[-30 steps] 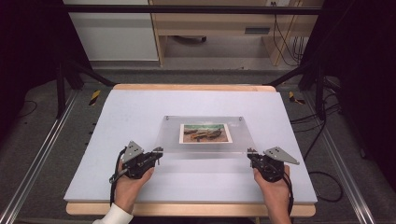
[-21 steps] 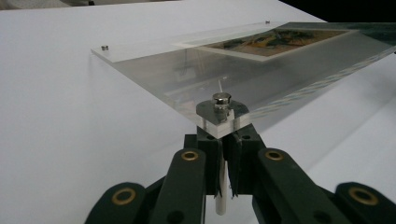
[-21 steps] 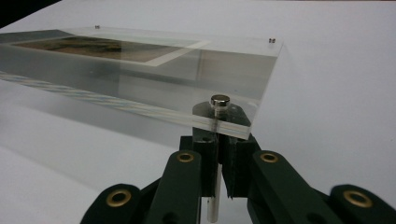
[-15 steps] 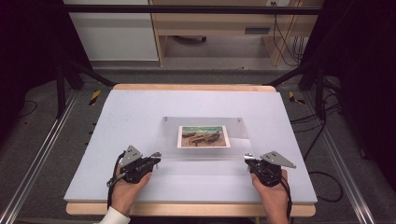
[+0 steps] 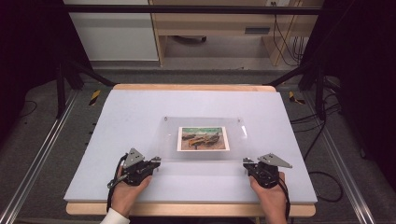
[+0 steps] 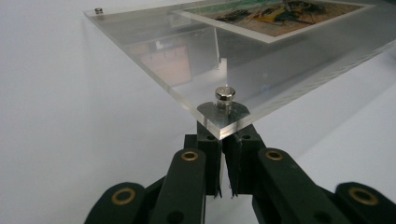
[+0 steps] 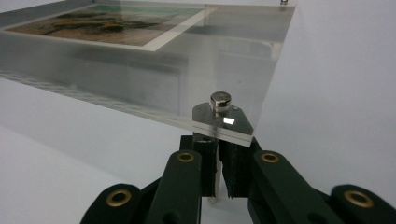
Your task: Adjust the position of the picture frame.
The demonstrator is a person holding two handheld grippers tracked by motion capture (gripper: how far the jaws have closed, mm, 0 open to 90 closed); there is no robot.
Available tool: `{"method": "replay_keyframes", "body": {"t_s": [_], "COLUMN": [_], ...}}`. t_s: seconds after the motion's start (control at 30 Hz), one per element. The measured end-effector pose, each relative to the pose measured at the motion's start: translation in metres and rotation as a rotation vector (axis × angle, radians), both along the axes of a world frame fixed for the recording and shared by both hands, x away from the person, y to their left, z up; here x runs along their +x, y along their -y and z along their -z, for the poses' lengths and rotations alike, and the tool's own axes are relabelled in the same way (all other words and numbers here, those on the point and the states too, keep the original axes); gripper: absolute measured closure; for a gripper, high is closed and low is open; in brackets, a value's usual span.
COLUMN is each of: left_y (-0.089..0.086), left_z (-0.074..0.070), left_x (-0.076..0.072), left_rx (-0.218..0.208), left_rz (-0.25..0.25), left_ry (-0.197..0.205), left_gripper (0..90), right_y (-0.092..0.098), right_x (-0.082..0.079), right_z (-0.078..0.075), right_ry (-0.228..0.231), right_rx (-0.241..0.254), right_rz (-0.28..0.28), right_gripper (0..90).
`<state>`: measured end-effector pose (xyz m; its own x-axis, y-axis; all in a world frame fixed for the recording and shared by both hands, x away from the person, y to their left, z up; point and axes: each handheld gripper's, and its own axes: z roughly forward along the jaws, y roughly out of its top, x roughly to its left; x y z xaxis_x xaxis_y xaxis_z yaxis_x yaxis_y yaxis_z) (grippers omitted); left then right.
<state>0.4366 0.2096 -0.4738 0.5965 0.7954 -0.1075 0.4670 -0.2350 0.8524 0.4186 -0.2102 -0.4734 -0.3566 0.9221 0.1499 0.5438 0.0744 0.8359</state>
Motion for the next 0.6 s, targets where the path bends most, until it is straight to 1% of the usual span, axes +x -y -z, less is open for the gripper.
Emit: {"method": "replay_keyframes", "body": {"t_s": [0.13,0.3,0.37,0.4,0.47,0.53,0.6], "left_y": [-0.0001,-0.0004,-0.0011,-0.0022,-0.0048,-0.008,-0.0093], "left_z": [0.0011,0.0012,0.0013,0.0014,0.0019,0.0017,0.0003], "left_x": [0.0002,0.0002,0.0005,0.001,0.0014,0.0009,-0.0004], "left_rx": [0.003,0.006,0.003,0.002,-0.013,-0.013,-0.021], "left_rz": [-0.002,0.0,0.0,0.001,-0.004,0.001,0.003], "left_ry": [0.001,0.004,0.001,-0.005,-0.025,-0.044,-0.065], "left_gripper": [83.7,83.4,81.7,79.2,72.6,63.5,53.9], "right_y": [-0.001,-0.0006,-0.0003,-0.0001,-0.0005,-0.0011,-0.0012], "right_x": [0.0008,0.001,0.001,0.0011,0.0012,-0.0006,-0.0023], "right_z": [0.0016,0.0015,0.0014,0.0013,0.0017,0.0022,0.0018], "right_ry": [-0.012,-0.015,-0.018,-0.019,-0.031,-0.054,-0.067], "right_rx": [-0.005,-0.005,-0.003,-0.004,-0.011,-0.026,-0.035], "right_rz": [-0.008,-0.012,-0.015,-0.02,-0.033,-0.032,-0.048], "right_gripper": [85.1,84.9,83.9,81.5,72.0,62.7,52.8]}}
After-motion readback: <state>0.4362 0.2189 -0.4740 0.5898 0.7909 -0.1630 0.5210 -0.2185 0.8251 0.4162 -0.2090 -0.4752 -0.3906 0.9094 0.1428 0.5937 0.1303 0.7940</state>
